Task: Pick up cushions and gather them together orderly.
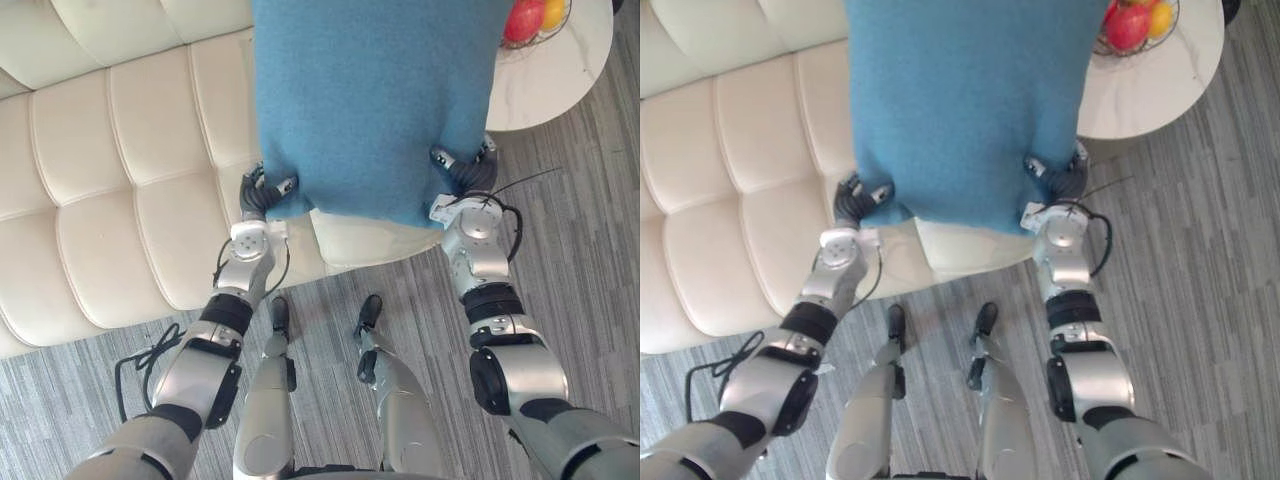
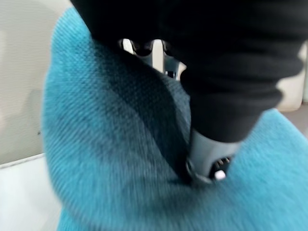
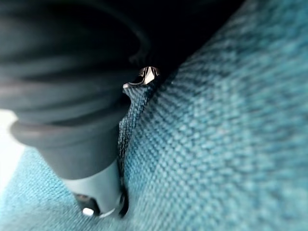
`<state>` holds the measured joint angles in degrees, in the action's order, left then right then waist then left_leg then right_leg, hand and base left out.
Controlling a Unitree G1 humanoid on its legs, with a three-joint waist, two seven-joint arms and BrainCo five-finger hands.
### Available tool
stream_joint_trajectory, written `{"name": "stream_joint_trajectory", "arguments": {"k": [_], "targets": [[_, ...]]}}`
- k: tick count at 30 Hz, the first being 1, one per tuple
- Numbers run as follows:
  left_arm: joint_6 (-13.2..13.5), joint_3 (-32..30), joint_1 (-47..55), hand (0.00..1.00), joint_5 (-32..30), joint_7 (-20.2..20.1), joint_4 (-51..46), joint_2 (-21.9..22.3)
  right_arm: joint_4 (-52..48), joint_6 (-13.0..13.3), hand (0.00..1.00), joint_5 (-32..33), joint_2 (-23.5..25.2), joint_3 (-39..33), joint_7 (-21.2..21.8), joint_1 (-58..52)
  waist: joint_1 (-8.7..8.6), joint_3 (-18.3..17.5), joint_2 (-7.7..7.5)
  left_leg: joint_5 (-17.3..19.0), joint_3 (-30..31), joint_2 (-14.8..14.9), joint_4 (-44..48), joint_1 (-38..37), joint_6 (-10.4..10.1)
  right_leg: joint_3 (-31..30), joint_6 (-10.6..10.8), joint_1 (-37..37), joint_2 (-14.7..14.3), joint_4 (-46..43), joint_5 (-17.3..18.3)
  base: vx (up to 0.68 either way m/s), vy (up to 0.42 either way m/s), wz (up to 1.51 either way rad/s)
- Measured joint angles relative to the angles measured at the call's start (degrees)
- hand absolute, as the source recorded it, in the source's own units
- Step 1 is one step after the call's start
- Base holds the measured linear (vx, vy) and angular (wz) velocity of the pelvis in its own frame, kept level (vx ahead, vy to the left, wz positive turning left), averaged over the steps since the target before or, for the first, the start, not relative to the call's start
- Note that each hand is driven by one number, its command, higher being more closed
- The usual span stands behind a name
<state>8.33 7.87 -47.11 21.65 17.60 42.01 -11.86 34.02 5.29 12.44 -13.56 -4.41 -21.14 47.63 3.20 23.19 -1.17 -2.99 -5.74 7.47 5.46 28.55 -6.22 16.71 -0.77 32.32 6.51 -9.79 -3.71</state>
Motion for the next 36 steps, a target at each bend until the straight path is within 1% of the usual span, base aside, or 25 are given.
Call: {"name": "stream_joint_trajectory", "arguments": {"k": [2,7,9,11,13,17,20,21,22,23,25,26,28,29,31,34,36], "targets": [[0.0,0.1,-0.1,1.00,0.7,0.0,-2.1,0.1,-2.5,0.1,1.00,1.3,0.1,0.2,0.0,-0.9,0.11,0.0,0.00,0.0,0.0,0.5,0.6,0.3,0.0,0.0,0.0,-0.1,-0.2,0.0,0.0,0.03,-0.042,0.01],[0.0,1.4,-0.8,1.00,1.1,0.2,-8.1,0.2,-8.5,0.4,1.00,3.4,0.2,0.7,0.0,-4.9,0.18,0.0,0.00,0.0,-0.2,0.6,1.6,0.2,-0.1,-0.1,0.0,-0.9,-0.2,0.0,0.0,0.04,-0.008,0.06],[0.0,2.3,0.0,1.00,1.1,0.4,-10.6,0.2,-10.1,0.5,1.00,3.6,1.7,1.0,0.0,-8.1,0.22,0.0,-0.01,0.0,-0.4,0.7,1.6,-1.3,-0.1,-0.3,0.0,-2.6,-0.2,0.0,0.0,0.06,0.006,0.05],[0.0,2.5,2.7,1.00,1.1,1.0,-14.4,0.3,-12.4,0.4,1.00,3.9,2.8,2.7,0.0,-11.8,0.20,-0.1,-0.04,0.2,-1.7,0.9,1.6,-3.7,-0.2,-1.0,0.3,-4.7,-0.4,0.1,0.2,0.05,0.012,-0.06],[0.1,2.7,7.5,1.00,1.1,1.0,-20.7,0.3,-16.5,0.4,1.00,3.9,4.2,3.9,0.1,-17.1,0.27,-0.1,0.00,1.3,-2.1,0.9,1.5,-6.5,-0.1,-1.4,0.4,-7.5,-0.4,0.2,1.3,0.05,0.016,-0.06],[0.3,3.3,17.3,1.00,1.1,1.0,-28.0,1.0,-21.7,0.4,1.00,3.9,6.9,5.2,1.0,-26.2,0.01,-0.8,0.06,1.6,-2.7,0.7,-0.4,-11.6,-0.2,-1.6,0.6,-12.0,-1.0,1.0,1.8,0.01,0.000,-0.01],[0.2,3.4,26.6,1.00,1.0,0.9,-32.1,1.9,-22.1,0.5,1.00,3.9,7.5,6.7,3.2,-31.6,-0.58,-3.4,0.05,1.5,-2.9,0.7,-3.2,-15.6,-0.3,-1.8,0.6,-15.6,-1.8,3.4,1.8,0.06,0.001,-0.02],[0.2,3.4,29.7,1.00,1.0,0.8,-33.3,2.0,-22.1,0.4,1.00,3.8,7.6,7.3,4.0,-33.4,-0.68,-4.5,0.02,1.3,-2.8,0.7,-3.9,-16.9,-0.4,-1.9,0.7,-16.9,-2.0,4.2,1.8,0.10,0.008,-0.04],[0.2,3.4,33.8,1.00,1.1,0.6,-35.3,2.1,-22.6,0.4,1.00,3.8,7.9,7.8,5.3,-35.9,-0.84,-6.7,0.18,1.3,-2.9,0.8,-4.9,-18.0,-0.4,-1.9,0.7,-18.1,-2.3,5.2,1.8,0.14,0.013,-0.03],[0.2,3.4,35.9,1.00,1.1,0.4,-36.6,2.2,-23.6,0.4,1.00,3.8,8.0,8.0,5.8,-37.4,-0.91,-7.5,0.21,1.3,-2.9,0.8,-5.2,-18.8,-0.4,-1.9,0.7,-18.8,-2.4,5.7,1.8,0.14,0.014,0.01],[0.3,3.1,43.6,1.00,1.0,-0.6,-42.8,2.8,-28.7,0.5,1.00,3.7,8.7,9.3,7.7,-42.8,-0.94,-9.9,0.33,1.3,-2.8,0.8,-6.7,-21.1,-0.4,-1.7,0.7,-21.3,-2.7,7.3,1.8,0.15,0.015,0.02],[0.4,2.9,46.1,1.00,1.0,-1.0,-44.6,3.2,-30.2,0.5,1.00,3.7,9.1,9.4,8.2,-44.4,-0.95,-10.5,0.38,1.3,-2.8,0.7,-7.0,-22.0,-0.4,-1.6,0.7,-22.3,-2.7,7.9,1.8,0.13,0.012,0.02],[1.0,1.9,51.7,1.00,1.0,-2.1,-48.4,5.0,-33.1,0.8,1.00,3.3,9.2,10.1,9.8,-47.8,-0.92,-11.7,0.41,1.3,-2.7,0.6,-7.8,-24.6,-0.4,-1.7,0.7,-25.1,-2.8,9.1,1.8,0.09,0.012,0.05],[1.3,1.5,55.0,1.00,1.1,-3.0,-50.5,5.8,-34.4,1.2,1.00,3.3,9.2,10.9,10.4,-49.4,-0.94,-13.2,0.43,1.3,-2.6,0.5,-8.2,-25.2,-0.4,-1.7,0.8,-26.0,-2.8,9.8,1.8,0.09,0.015,0.06],[2.2,0.6,58.5,1.00,1.1,-4.0,-52.4,6.6,-35.9,2.0,1.00,3.3,9.3,12.0,11.7,-51.1,-0.89,-15.2,0.67,1.3,-2.4,0.5,-8.7,-26.0,-0.4,-1.6,1.0,-27.1,-2.9,10.6,1.7,0.05,0.009,0.07],[2.9,-0.2,62.4,1.00,1.4,-4.4,-54.7,7.1,-36.6,2.3,1.00,3.3,9.5,13.7,12.6,-52.2,-0.83,-16.6,1.32,1.8,-1.6,0.5,-9.1,-27.8,-0.6,-1.3,1.4,-29.5,-3.1,12.1,1.4,-0.02,0.005,0.09],[3.5,-0.3,64.7,1.00,2.2,-4.5,-55.3,7.2,-38.8,2.5,1.00,3.2,9.5,14.7,13.5,-54.2,-0.36,-17.6,1.70,1.8,-1.5,0.5,-9.1,-28.1,-0.6,-1.1,1.6,-30.1,-3.2,12.3,1.3,-0.03,0.005,0.07]]}}
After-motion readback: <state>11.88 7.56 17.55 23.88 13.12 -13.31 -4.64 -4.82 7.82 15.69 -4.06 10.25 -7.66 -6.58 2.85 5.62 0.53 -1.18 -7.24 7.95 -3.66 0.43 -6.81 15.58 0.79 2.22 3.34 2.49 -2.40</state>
